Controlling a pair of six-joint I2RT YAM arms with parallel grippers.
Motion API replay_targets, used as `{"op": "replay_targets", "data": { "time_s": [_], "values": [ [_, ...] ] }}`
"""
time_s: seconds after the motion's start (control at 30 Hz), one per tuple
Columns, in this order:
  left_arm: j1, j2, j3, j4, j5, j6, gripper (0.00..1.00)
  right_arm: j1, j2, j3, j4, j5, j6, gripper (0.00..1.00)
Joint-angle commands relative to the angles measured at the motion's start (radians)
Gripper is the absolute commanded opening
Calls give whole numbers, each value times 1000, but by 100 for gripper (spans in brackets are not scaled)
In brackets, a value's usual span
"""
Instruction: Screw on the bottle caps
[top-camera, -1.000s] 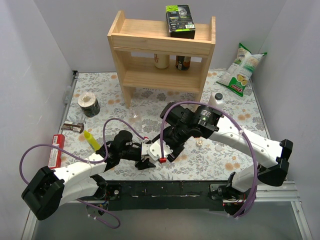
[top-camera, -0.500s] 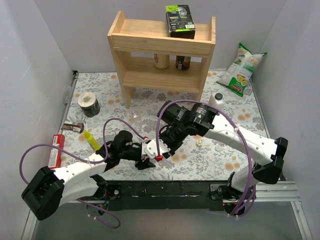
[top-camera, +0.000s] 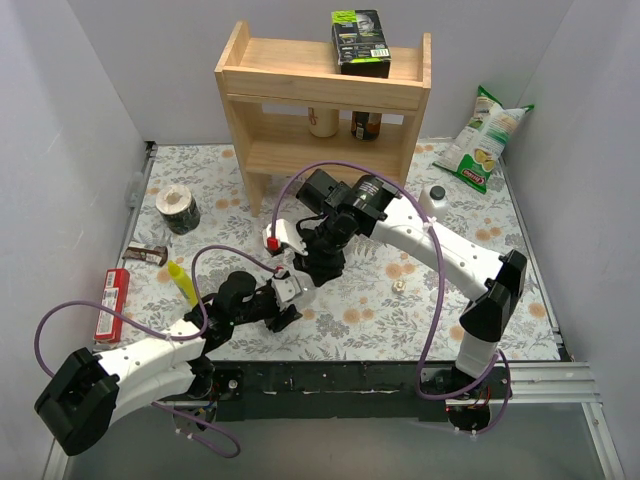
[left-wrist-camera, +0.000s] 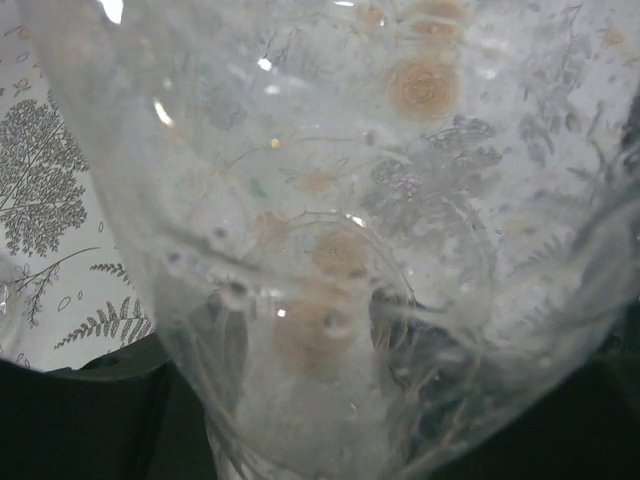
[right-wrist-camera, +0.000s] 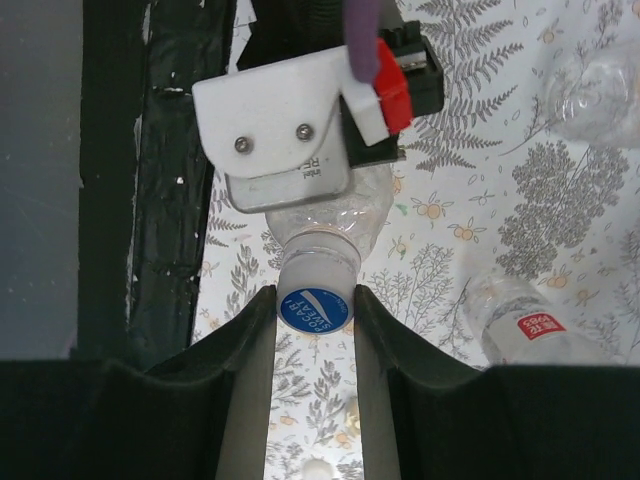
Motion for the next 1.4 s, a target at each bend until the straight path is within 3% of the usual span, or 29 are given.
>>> {"op": "replay_targets", "data": {
  "time_s": [0.0,0.23,0.37,0.5,0.57,0.6,0.77,0.83,0.87,0.9,0.93,1.07,1.23,1.33,1.37],
  "values": [
    [3,-29,47,240,-166,-116,0,8,45,-10,-20,-89,189,1],
    [3,-27,51,221,-165,-190,0,-24,91,30,40,-112,331,1],
    [3,-23,47,210,-171,-178,0,-111,132,39,65,-238,503,1],
    [3,-13,51,204,-175,-172,0,-119,141,39,70,-204,493,1],
    [3,-10,49,200,-174,-172,0,-119,141,44,63,-207,490,8],
    [3,-10,49,192,-168,-173,0,-119,138,50,62,-203,483,21],
    [3,-4,46,164,-131,-167,0,-119,115,126,51,-131,441,33],
    [3,19,60,132,-47,-158,0,-119,97,158,40,-91,421,47],
    [3,36,70,114,-10,-152,0,-119,94,181,31,-86,405,60],
    [3,48,81,77,22,-146,0,-119,86,255,5,-71,379,82],
    [3,71,96,63,79,-143,0,-119,79,286,1,-60,373,89],
    [4,86,95,74,127,-158,0,-119,-13,323,25,-43,339,91],
    [15,71,120,109,164,-240,0,-119,-141,144,57,-138,249,92],
    [18,43,144,138,226,-320,0,-137,-239,-49,221,-189,229,92],
    [17,48,158,129,237,-336,0,-150,-268,-97,360,-201,217,93]
  ]
}}
